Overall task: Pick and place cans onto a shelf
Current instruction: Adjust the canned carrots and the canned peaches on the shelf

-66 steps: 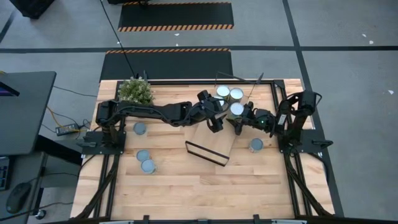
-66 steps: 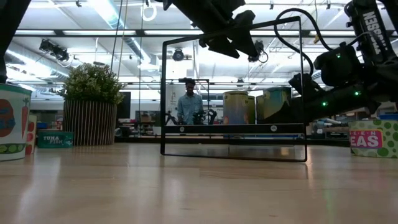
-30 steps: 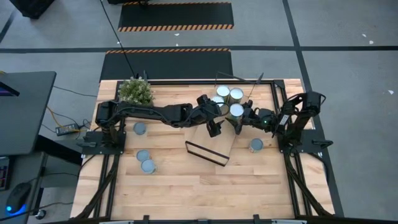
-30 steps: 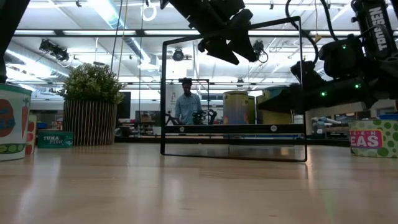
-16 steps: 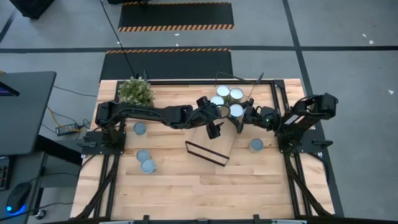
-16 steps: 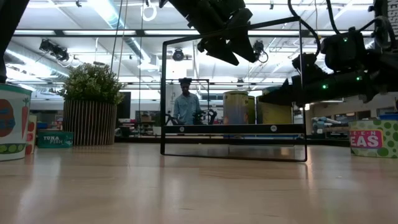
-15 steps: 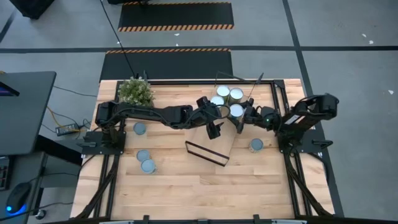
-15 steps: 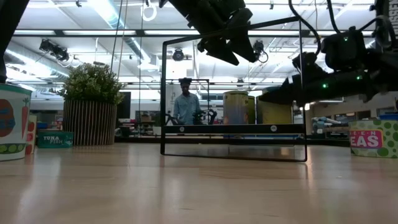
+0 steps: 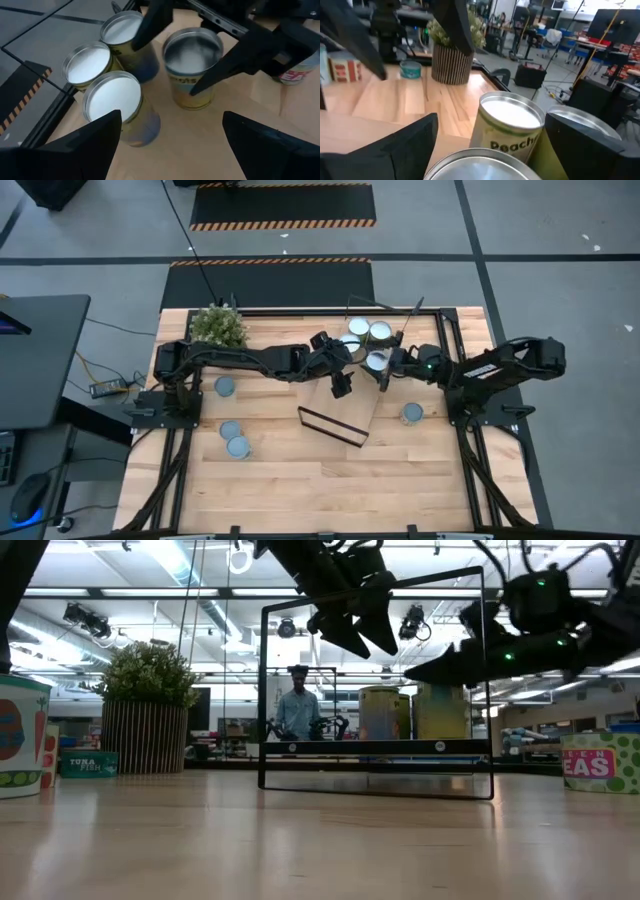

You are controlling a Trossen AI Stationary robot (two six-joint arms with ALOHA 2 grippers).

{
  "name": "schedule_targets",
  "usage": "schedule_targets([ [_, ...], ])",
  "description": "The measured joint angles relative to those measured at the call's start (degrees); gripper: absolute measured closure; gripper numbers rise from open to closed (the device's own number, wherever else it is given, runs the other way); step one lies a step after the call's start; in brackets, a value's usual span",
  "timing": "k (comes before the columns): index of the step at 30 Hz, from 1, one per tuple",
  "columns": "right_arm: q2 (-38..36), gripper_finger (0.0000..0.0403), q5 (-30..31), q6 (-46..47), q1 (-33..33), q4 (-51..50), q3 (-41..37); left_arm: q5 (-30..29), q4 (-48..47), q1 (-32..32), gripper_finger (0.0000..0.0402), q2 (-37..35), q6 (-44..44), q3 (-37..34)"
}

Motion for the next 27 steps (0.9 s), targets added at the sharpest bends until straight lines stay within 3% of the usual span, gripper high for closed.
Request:
schedule_targets([
  [5,-3.36,0.0028,-0.14,-4.89,1.22,-12.27,4.79,0.04,-0.11,0.09,0.0049,0.0,0.65,0.0],
  [12,-8.62,0.0028,5.75,-11.27,4.74,-18.63,5.4,0.04,-0.62,0.07,0.0049,-0.61,1.02,0.02],
  [17,-12.89,0.0028,6.3,-14.11,9.68,-24.77,5.41,0.07,-2.52,-0.28,0.0049,-0.96,-0.09,0.02],
  [20,-14.15,0.0029,11.34,-16.32,13.78,-27.05,5.41,0.05,-4.0,-0.28,0.0049,-0.94,-1.24,0.21],
  [27,-13.48,0.003,31.5,-21.75,23.53,-30.76,5.43,0.04,-4.19,-0.26,0.0049,-0.94,-1.4,0.22],
])
